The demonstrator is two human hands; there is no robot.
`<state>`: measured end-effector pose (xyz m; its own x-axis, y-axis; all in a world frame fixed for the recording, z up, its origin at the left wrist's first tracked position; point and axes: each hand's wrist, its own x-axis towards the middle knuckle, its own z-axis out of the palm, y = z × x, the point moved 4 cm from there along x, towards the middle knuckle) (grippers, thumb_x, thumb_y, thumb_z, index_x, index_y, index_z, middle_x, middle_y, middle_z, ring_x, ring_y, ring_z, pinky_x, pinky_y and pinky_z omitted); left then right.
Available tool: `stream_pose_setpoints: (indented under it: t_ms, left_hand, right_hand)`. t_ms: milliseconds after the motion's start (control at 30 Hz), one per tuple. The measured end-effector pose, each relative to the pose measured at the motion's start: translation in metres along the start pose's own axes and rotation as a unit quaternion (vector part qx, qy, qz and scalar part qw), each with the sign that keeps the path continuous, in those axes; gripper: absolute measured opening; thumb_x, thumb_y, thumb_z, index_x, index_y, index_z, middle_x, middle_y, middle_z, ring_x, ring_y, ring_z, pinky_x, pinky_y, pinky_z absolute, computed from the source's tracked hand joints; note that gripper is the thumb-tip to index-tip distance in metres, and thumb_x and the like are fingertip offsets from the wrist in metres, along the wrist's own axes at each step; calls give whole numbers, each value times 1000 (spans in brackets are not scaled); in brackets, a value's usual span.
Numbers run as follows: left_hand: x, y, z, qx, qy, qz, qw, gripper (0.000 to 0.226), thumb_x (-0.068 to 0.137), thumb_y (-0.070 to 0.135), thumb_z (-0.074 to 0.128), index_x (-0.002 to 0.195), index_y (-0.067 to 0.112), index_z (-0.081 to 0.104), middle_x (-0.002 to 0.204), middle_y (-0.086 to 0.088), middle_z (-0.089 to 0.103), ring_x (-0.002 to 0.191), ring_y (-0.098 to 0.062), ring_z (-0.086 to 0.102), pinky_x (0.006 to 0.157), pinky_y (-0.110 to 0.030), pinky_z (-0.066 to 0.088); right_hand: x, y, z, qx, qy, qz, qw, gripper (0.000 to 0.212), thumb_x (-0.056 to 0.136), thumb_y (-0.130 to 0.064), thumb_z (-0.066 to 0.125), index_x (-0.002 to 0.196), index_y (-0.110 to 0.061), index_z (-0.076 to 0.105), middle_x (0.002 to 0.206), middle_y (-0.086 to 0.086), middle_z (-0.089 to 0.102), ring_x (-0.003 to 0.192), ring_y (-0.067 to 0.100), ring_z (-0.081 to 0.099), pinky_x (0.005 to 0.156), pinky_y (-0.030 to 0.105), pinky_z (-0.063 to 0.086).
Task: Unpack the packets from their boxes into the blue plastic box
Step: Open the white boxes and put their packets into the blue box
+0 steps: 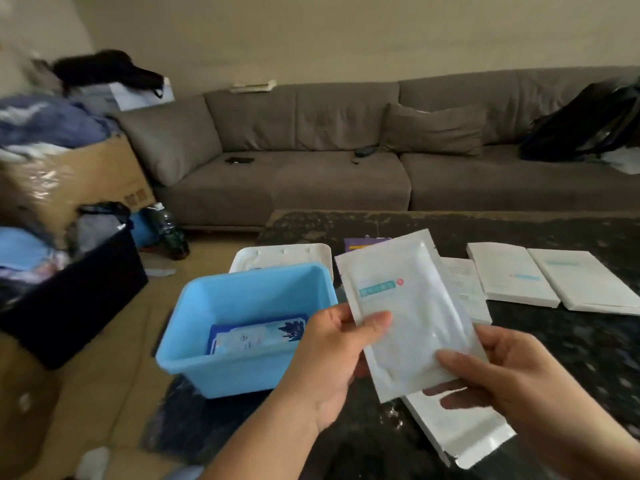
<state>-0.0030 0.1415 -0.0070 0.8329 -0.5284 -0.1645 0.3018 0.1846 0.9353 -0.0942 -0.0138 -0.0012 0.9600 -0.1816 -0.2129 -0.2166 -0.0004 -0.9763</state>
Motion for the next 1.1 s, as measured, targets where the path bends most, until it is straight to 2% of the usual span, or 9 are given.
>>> stream_pose_setpoints:
  t_ms: [133, 233, 333, 467, 600, 700, 833, 933, 1100]
  left_hand:
    - [7, 55, -52, 61, 77, 121, 988, 16, 85, 15, 70, 93, 29, 73, 94, -4, 76, 89, -21, 72, 74, -39, 57]
    - [14, 101, -99, 141, 119, 202, 962, 31, 86, 1, 68, 111, 18, 66, 96, -15, 75, 87, -30, 72, 74, -43, 57]
    - [21, 124, -138, 231, 125, 196, 945, 46, 87, -2, 68, 124, 23, 59, 92, -12, 77, 86, -24, 74, 68, -37, 60]
    - [34, 125, -188, 396, 176, 138, 890, 45, 87, 5, 71, 126, 22, 60, 75, -1, 71, 57, -3, 65, 51, -19, 50]
    - [44, 103, -220, 573, 182, 68, 796, 27, 88, 14, 70, 108, 30, 65, 81, 9, 72, 70, -1, 67, 63, -22, 52]
    - [54, 84, -221, 668, 168, 51, 723, 20, 89, 12, 66, 94, 32, 67, 88, 7, 71, 79, -8, 65, 69, -29, 55]
    - [69, 70, -197, 857, 104, 46, 503, 24, 89, 8, 59, 100, 29, 65, 98, 2, 61, 93, -24, 60, 72, -33, 38]
    - [81, 61, -182, 918, 41, 43, 391, 25, 86, 2, 60, 95, 25, 61, 103, 0, 66, 102, -26, 60, 82, -35, 34]
    - [89, 50, -179, 953, 14, 28, 302, 27, 87, 8, 62, 73, 25, 45, 96, 5, 69, 94, -22, 59, 87, -37, 34]
  right_hand:
    - [33, -33, 20, -91, -69, 11, 993, 29, 78, -18, 71, 106, -10, 71, 94, 10, 76, 81, 33, 73, 71, 37, 60]
    - [75, -66, 40, -55, 6, -44, 997, 29, 80, -23, 69, 107, -15, 68, 100, 6, 75, 85, 25, 74, 74, 41, 62]
    - [117, -87, 75, -87, 33, -87, 992, 28, 90, -16, 64, 116, -22, 59, 107, 1, 69, 90, 21, 71, 73, 43, 62]
    - [161, -73, 123, -239, -1, -114, 964, 31, 94, -8, 59, 116, -28, 53, 110, 2, 64, 92, 21, 68, 61, 33, 62]
    - [185, -46, 150, -342, -38, -89, 935, 32, 93, -5, 56, 115, -29, 54, 105, 6, 61, 89, 25, 65, 61, 33, 62]
    - [195, -29, 159, -403, -52, -54, 912, 35, 92, -2, 53, 117, -26, 56, 109, 7, 61, 93, 28, 64, 74, 39, 62]
    - [206, -18, 167, -494, -67, -19, 866, 38, 90, -2, 51, 124, -19, 55, 118, 9, 57, 107, 29, 59, 83, 35, 55]
    - [212, -10, 173, -532, -93, 14, 841, 37, 87, -1, 55, 122, -15, 54, 117, 11, 58, 105, 30, 62, 71, 34, 57]
    - [220, 12, 183, -629, -141, 34, 763, 36, 90, -14, 60, 125, -9, 56, 126, 12, 60, 114, 28, 59, 90, 32, 48]
